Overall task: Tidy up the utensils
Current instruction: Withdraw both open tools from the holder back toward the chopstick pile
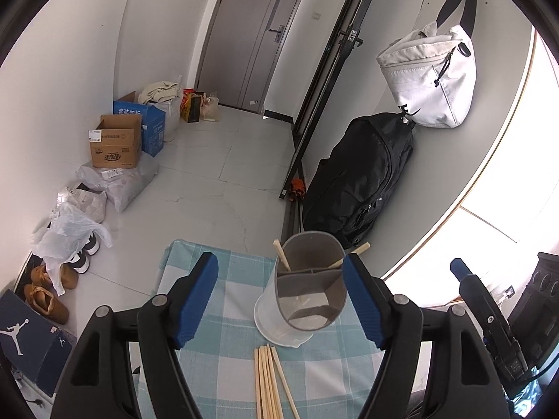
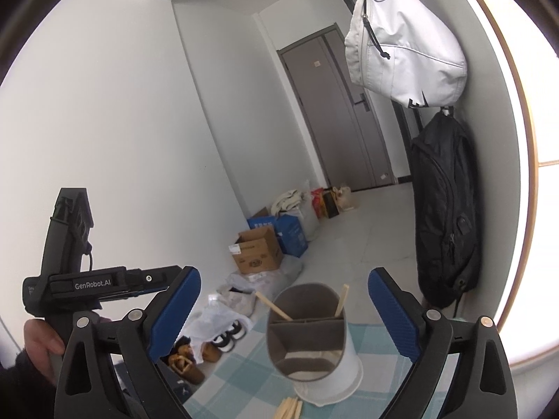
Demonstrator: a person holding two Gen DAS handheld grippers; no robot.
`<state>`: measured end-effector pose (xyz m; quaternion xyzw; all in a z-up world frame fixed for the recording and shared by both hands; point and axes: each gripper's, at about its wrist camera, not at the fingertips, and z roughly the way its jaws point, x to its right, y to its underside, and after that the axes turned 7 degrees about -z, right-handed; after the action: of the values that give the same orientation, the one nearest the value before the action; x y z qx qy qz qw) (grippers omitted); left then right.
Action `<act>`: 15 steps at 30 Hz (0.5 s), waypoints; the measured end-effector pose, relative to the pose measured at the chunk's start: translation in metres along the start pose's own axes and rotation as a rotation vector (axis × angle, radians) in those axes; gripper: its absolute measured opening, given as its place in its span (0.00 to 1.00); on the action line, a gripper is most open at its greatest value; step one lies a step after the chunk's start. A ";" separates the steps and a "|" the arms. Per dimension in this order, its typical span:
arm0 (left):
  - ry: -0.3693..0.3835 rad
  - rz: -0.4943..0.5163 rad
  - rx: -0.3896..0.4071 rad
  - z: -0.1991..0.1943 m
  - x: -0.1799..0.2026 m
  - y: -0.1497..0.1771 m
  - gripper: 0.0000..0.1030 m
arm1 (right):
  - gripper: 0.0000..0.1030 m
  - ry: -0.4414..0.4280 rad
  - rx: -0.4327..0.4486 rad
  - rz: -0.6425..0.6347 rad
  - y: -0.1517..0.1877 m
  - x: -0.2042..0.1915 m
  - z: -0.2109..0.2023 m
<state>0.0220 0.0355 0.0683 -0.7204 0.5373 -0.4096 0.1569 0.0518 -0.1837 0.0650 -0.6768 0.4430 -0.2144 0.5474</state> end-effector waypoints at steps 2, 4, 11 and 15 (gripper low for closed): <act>-0.007 0.004 -0.001 -0.001 -0.002 0.005 0.68 | 0.96 -0.001 -0.010 -0.001 0.004 -0.002 -0.002; -0.011 0.009 -0.009 -0.001 -0.003 0.011 0.68 | 1.00 0.003 -0.020 -0.001 0.009 -0.003 -0.003; -0.044 0.017 -0.038 0.009 -0.015 0.032 0.70 | 1.00 0.002 -0.089 -0.002 0.030 -0.007 0.002; -0.059 0.028 -0.068 0.020 -0.020 0.044 0.71 | 1.00 0.008 -0.145 0.003 0.046 -0.006 0.008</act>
<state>0.0070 0.0332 0.0187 -0.7295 0.5559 -0.3676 0.1539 0.0380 -0.1741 0.0204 -0.7133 0.4605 -0.1836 0.4954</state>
